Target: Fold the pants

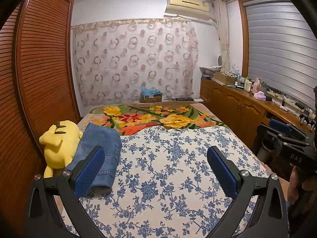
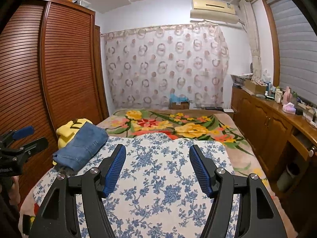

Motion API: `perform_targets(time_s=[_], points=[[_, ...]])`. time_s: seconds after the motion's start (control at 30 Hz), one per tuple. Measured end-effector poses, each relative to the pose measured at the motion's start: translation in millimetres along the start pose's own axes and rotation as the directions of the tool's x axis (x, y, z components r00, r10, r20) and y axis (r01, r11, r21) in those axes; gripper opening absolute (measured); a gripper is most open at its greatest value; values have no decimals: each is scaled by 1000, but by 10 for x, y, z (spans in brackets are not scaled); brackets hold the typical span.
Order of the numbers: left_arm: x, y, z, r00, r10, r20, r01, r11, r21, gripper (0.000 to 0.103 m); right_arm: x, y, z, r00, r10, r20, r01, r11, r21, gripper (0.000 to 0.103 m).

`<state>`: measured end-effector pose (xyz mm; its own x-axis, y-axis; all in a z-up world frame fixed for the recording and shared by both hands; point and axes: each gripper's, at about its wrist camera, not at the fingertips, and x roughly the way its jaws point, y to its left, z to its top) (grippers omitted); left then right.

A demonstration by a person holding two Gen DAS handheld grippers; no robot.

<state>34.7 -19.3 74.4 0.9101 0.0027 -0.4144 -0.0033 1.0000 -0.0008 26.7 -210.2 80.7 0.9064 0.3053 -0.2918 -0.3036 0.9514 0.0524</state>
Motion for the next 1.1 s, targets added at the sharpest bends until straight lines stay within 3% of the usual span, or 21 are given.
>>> perform_targets(time_s=[1.1], points=[[-6,6,4,1000,-1,1,1,1000,-1,103,23,-36,-1,1000,4,6,-4,1000,-1,69]])
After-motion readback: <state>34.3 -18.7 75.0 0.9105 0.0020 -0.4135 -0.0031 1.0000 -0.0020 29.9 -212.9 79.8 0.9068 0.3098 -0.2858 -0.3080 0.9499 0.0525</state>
